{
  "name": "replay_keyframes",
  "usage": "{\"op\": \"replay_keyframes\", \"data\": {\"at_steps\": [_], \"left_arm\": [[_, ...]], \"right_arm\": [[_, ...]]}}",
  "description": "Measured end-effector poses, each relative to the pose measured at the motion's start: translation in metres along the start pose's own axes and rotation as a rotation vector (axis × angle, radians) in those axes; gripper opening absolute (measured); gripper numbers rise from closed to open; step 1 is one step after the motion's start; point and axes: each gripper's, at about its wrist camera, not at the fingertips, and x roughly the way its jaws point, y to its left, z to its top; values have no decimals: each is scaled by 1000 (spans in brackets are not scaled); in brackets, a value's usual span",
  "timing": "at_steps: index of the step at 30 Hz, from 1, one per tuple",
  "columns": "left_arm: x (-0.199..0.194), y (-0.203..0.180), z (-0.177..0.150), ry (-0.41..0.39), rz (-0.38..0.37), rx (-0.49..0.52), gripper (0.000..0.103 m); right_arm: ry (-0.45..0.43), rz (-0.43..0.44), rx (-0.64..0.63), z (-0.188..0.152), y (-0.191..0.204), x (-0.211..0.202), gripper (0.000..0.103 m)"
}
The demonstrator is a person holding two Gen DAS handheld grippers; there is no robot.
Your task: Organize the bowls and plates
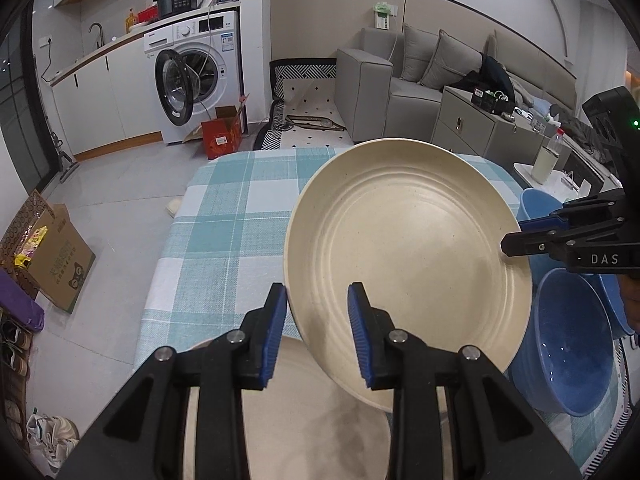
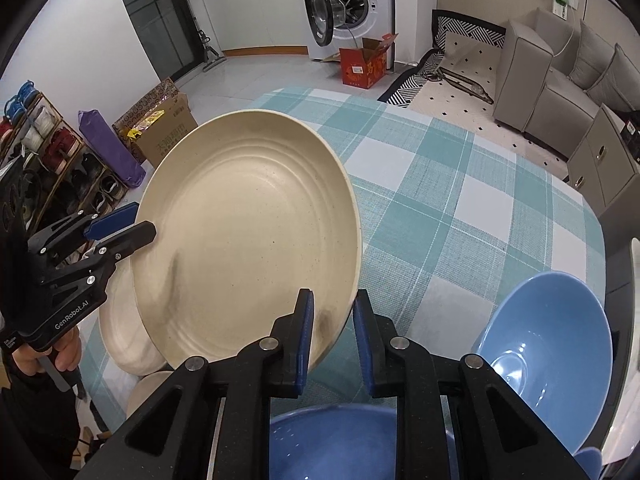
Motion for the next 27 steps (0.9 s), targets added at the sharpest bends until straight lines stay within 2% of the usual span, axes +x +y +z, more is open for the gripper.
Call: {"op": "replay_keyframes", "data": {"at_steps": [13,27], "left_arm": [[-46,10,-25,-65,31,-12,30],[-81,10,-56,-96,41,9,30]], "right_arm": [[-49,10,-52,-22,43,-33,20],[-87,12,-70,-62,73,-54,20]]}}
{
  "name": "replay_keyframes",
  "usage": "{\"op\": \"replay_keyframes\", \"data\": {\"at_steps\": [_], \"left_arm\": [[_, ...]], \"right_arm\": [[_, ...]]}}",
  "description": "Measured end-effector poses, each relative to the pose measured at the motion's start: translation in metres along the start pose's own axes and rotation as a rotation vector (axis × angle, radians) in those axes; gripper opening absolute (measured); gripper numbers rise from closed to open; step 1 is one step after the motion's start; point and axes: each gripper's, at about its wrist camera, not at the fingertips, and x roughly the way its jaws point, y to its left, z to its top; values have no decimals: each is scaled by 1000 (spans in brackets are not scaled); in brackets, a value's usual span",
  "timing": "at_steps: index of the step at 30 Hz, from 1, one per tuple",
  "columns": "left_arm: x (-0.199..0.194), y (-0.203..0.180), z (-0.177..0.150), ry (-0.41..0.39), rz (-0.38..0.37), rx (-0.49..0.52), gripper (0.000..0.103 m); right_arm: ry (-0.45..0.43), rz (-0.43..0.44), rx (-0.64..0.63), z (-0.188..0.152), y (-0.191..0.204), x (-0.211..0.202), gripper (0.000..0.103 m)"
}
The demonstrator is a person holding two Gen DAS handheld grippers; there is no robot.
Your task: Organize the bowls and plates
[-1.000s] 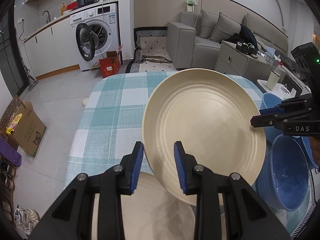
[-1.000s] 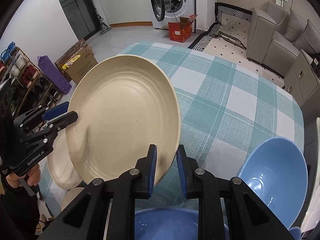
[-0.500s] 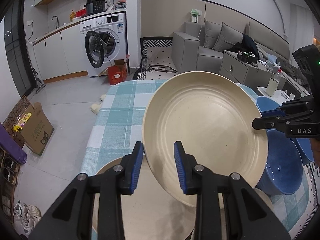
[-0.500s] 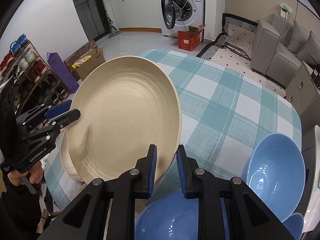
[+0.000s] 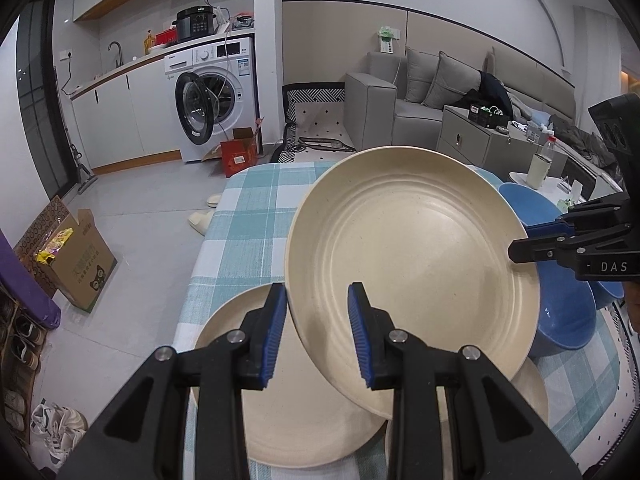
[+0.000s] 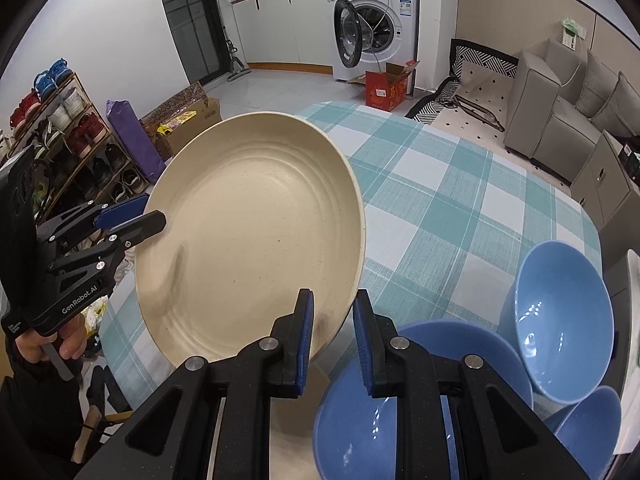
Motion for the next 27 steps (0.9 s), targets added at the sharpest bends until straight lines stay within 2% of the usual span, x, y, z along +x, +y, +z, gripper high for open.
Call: {"op": "replay_keyframes", "data": {"at_steps": [11,27], "left_arm": [[-21,-3,-13,-21,-11,-3,30],[-36,-4,-35,-17,-27,-6,30]], "right_arm": [[-11,1,-20,-27,16,-17,20],[-14,13,-30,-53,29,-17,20]]}}
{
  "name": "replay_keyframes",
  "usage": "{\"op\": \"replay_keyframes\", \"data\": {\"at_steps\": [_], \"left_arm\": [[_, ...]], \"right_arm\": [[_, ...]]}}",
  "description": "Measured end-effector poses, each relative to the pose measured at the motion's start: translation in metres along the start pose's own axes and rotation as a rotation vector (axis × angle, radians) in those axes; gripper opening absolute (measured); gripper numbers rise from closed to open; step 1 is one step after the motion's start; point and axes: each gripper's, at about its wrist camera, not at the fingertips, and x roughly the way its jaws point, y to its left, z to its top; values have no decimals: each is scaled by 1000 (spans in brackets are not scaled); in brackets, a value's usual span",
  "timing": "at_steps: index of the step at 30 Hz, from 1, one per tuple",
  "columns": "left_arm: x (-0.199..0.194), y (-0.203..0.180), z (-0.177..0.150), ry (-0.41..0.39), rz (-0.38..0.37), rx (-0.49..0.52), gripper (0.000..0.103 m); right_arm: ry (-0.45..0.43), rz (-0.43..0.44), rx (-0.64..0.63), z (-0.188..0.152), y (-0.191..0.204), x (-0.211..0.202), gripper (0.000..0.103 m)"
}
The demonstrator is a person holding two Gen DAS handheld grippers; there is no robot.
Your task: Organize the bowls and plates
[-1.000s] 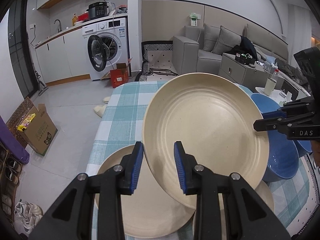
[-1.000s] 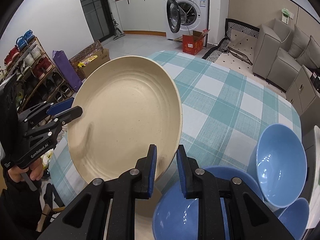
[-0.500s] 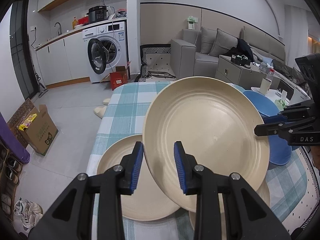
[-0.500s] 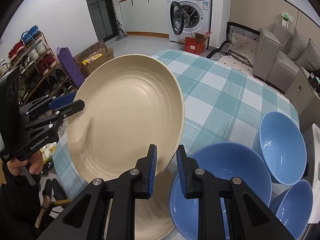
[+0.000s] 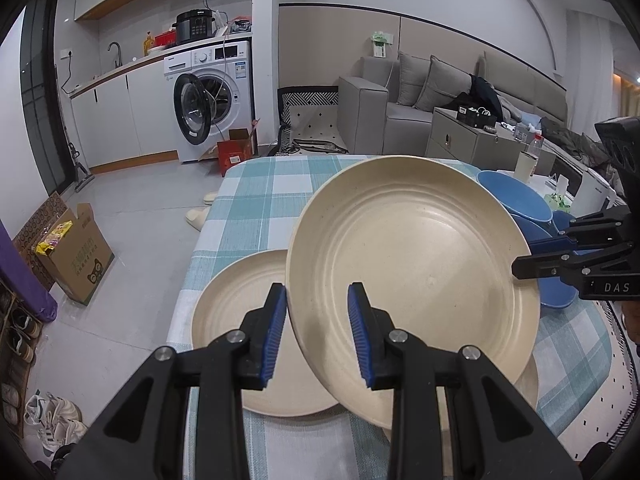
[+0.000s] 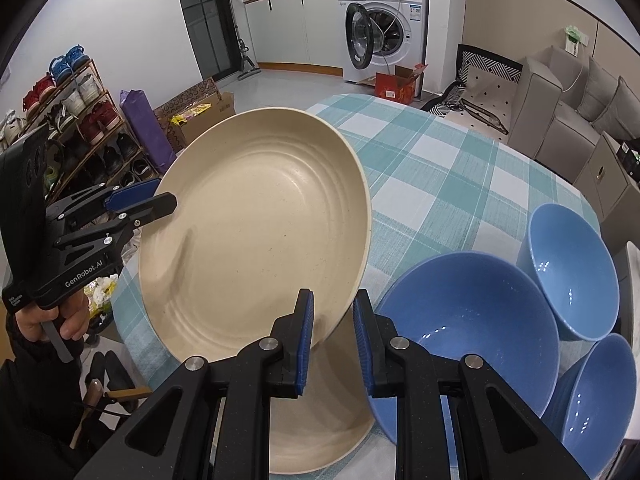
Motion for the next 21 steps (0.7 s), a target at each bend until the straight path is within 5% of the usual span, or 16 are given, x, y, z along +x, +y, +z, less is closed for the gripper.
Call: {"op": "replay_keyframes", "data": {"at_steps": [21], "left_arm": [[-8,-2,-25,25,-42,17,30]], "right_arm": [[-31,44,95,-47,7,-3,21]]}}
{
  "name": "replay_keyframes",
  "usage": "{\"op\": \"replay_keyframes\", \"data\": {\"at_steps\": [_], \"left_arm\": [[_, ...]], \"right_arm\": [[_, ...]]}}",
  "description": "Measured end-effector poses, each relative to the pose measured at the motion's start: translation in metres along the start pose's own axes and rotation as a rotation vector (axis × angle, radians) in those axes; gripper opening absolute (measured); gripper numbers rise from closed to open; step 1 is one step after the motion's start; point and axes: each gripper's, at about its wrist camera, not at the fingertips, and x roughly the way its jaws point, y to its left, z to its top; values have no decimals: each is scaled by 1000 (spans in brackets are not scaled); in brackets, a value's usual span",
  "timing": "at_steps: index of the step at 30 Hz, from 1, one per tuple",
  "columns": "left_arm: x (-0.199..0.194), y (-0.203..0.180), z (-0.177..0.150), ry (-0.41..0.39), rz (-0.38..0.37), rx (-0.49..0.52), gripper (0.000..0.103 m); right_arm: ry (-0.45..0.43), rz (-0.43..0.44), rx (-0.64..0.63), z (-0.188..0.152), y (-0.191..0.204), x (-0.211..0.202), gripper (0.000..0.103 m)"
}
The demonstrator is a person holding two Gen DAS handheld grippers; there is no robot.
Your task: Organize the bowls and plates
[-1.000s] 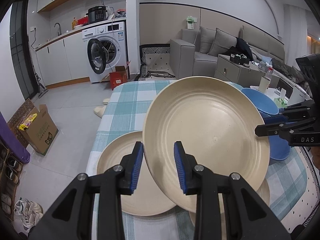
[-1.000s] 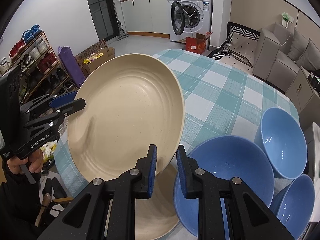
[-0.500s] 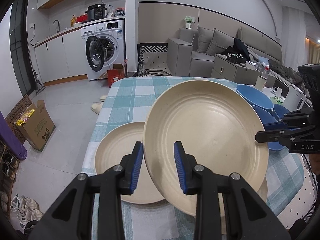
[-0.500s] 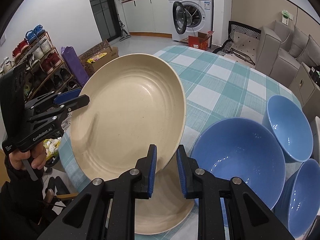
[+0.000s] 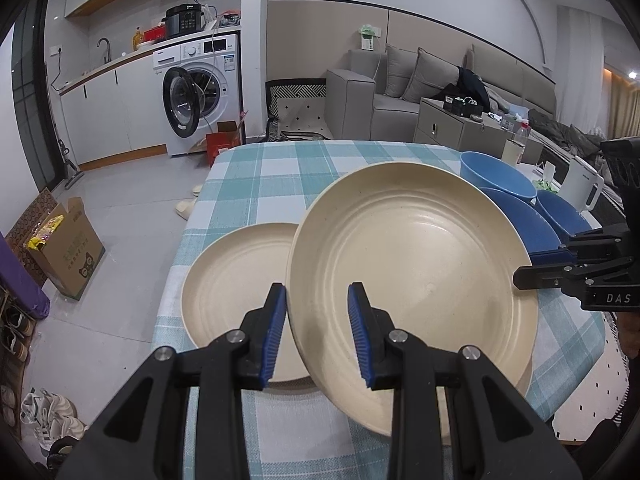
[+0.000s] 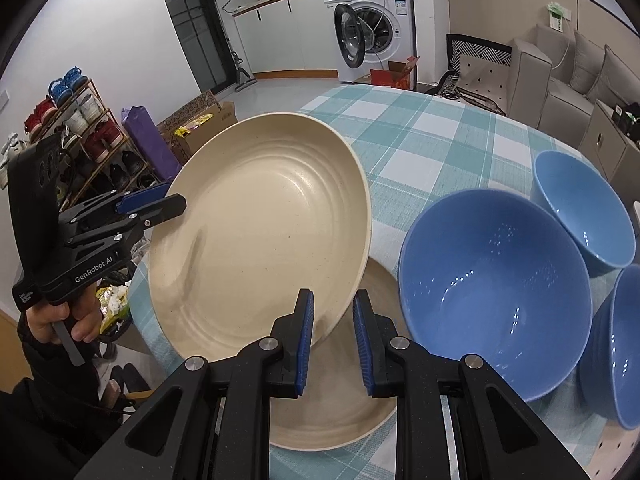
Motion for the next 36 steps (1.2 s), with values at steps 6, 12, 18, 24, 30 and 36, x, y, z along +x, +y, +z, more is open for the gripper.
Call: {"op": "replay_keyframes", "data": {"at_steps": [6,12,18,24,30,36], "left_arm": [[1,-1,-6,7,-17,-1,30],[4,-2,-11,17,-24,2,30],[6,-6,-14,24,-28,11,30],[11,-14,-17,38,-25,38,30],[15,-20,-19,53,-34,56,30],[20,-22,-20,69,-33,66,30]], "right_arm": [[-23,-4,26,-12,3,-4,21],[-40,3,44,-24,4,-6,21],[-69,13,73,-35,2,-9,21],[-82,9,98,-51,1,-9,21],[-81,19,116,-60,-4,-7,21],[-70,14,122,-59,-5,-3,21]]}}
